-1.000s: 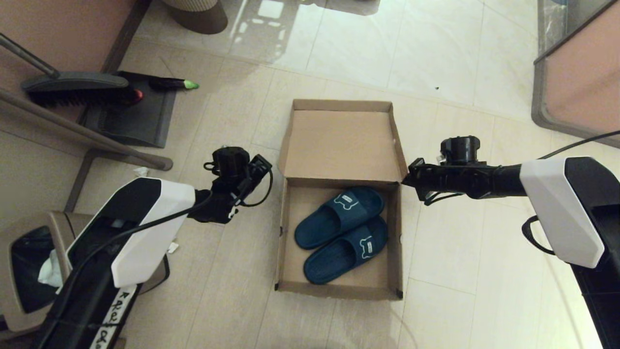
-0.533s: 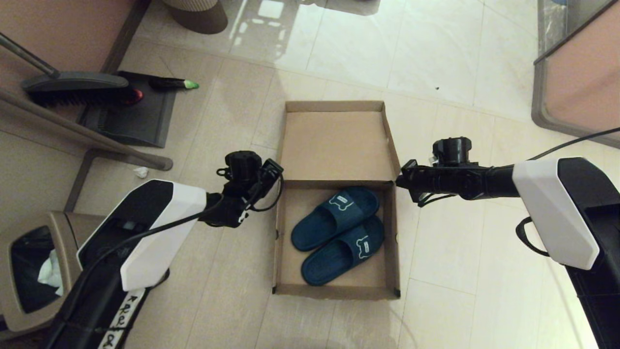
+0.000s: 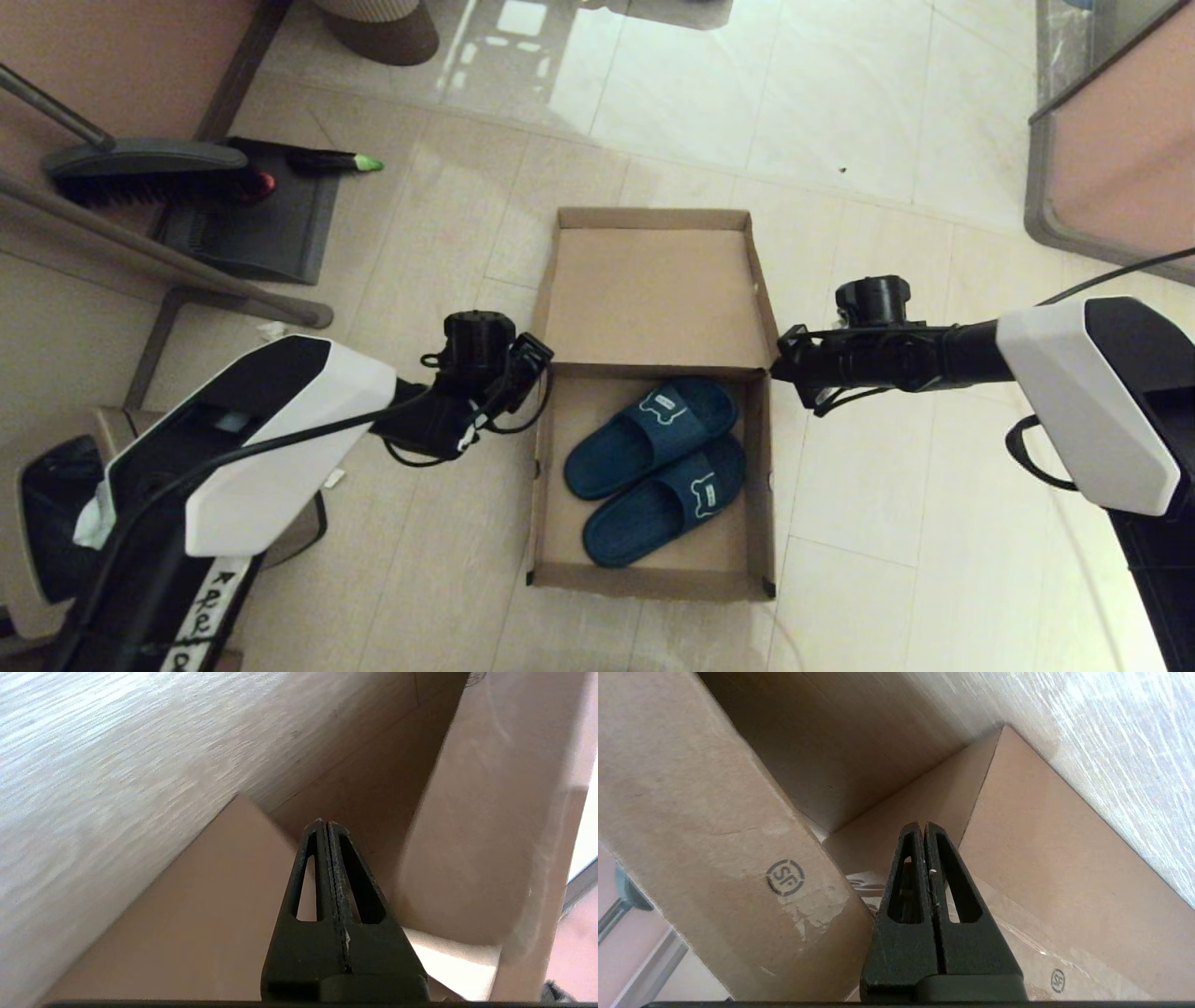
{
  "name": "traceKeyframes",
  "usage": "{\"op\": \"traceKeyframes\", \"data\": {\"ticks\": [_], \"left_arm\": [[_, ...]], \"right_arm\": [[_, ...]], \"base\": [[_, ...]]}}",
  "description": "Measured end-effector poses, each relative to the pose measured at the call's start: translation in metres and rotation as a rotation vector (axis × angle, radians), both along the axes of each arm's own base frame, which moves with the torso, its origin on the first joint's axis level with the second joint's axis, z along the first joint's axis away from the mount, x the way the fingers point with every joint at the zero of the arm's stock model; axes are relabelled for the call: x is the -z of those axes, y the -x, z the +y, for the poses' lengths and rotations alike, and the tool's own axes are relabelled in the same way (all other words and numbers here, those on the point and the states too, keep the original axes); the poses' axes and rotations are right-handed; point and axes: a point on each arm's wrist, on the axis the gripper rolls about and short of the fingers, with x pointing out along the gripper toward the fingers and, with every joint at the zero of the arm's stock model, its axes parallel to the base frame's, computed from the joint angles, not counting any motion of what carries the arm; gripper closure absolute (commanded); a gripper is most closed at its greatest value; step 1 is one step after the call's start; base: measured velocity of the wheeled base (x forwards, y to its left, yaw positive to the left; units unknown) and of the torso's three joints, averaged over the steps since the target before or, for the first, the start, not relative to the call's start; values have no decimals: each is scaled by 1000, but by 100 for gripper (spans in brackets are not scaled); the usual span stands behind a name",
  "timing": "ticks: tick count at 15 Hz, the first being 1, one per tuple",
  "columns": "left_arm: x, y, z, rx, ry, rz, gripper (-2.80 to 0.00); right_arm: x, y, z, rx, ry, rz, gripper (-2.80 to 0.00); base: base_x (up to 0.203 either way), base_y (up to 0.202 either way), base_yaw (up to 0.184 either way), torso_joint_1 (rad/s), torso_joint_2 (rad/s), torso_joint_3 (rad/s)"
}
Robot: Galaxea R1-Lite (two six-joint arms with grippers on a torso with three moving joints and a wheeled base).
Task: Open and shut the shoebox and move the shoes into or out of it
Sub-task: Close the shoe box
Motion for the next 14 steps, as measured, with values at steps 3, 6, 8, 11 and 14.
{"op": "traceKeyframes", "data": {"ticks": [3, 6, 8, 11, 14], "left_arm": [[-4, 12, -2, -25, 21, 29, 0], [-8, 15, 0, -41, 18, 30, 0], [-9, 14, 4, -50, 19, 27, 0], [-8, 14, 5, -52, 17, 29, 0], [-8, 14, 4, -49, 14, 30, 0]], "right_arm": [[-4, 0, -12, 48, 15, -7, 0], [-6, -2, -24, 71, 17, -20, 0], [-9, -7, -30, 84, 10, -44, 0], [-9, -18, -33, 24, -40, -138, 0], [-1, -28, -35, -61, -94, -249, 0]], "base": [[0, 0, 0, 0, 0, 0], [0, 0, 0, 0, 0, 0], [0, 0, 0, 0, 0, 0], [0, 0, 0, 0, 0, 0], [0, 0, 0, 0, 0, 0]]}}
